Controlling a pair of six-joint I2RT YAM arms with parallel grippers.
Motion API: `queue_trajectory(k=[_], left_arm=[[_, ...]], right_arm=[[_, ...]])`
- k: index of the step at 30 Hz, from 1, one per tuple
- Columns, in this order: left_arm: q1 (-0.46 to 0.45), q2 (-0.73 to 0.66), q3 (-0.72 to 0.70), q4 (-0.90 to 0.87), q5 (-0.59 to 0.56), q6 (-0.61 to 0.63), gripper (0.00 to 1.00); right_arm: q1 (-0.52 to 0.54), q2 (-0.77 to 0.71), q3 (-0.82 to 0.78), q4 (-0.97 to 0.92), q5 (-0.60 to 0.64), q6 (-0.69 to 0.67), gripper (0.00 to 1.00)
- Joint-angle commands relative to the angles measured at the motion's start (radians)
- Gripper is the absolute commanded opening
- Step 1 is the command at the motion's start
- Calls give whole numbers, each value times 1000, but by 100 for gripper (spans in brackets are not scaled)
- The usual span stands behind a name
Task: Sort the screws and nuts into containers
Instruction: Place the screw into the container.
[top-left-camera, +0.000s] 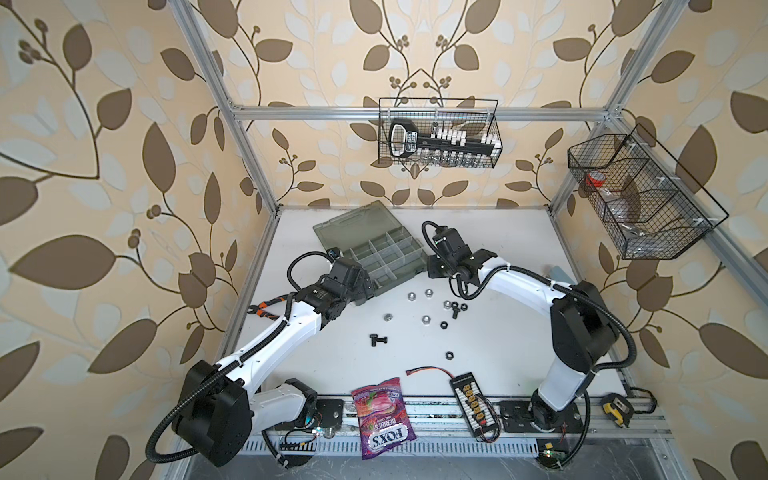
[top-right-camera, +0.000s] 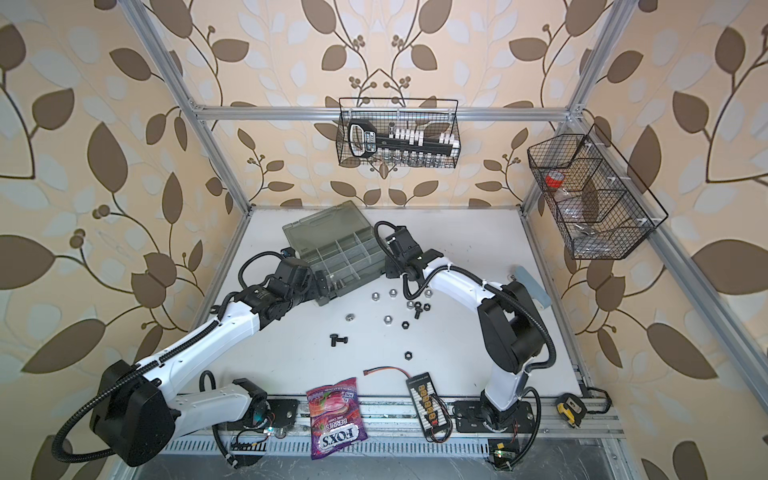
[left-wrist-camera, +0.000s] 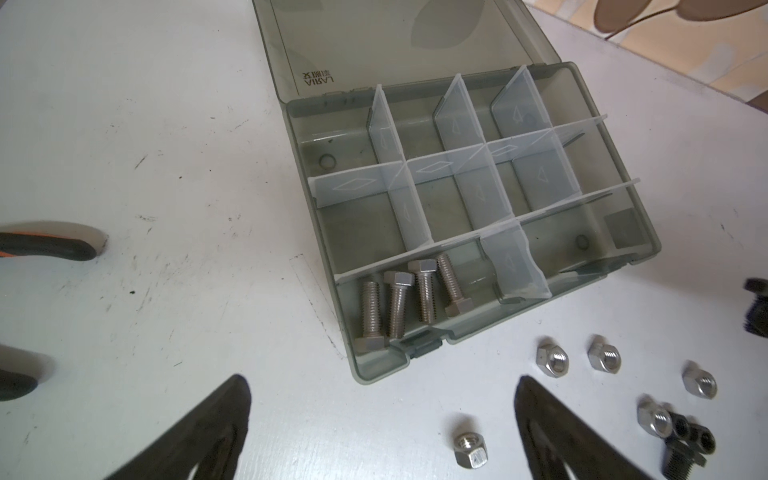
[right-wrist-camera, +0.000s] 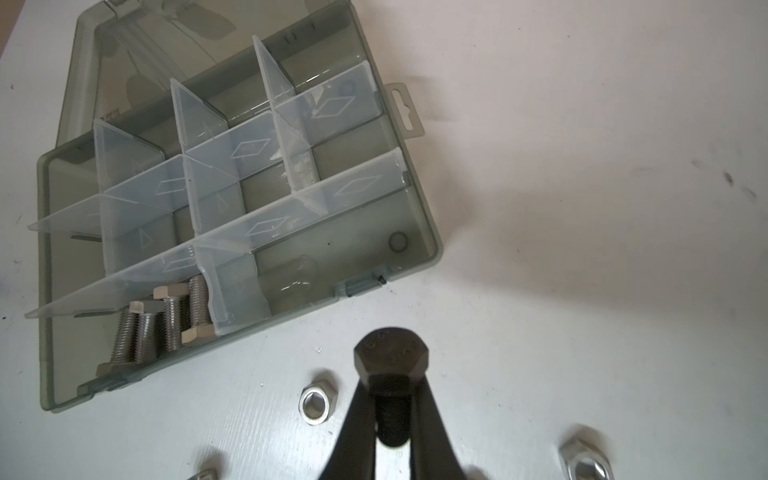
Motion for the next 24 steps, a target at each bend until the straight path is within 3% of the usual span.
queue_trajectory(k=[1,17,20,24], left_arm=[[10,-29,-3,-24,11,-26,99],[10,-41,-20,-44,33,-34,99],[10,-54,-25,-49,34,-34,99],[10,-69,-33,-73,48,-31,99]], right_arm=[[4,66,77,4,-26,-54,0],[-3,295,286,-4,-24,-99,0],[-6,319,308,-8,-29,-100,14],[-8,332,326,-20,-34,-100,25]])
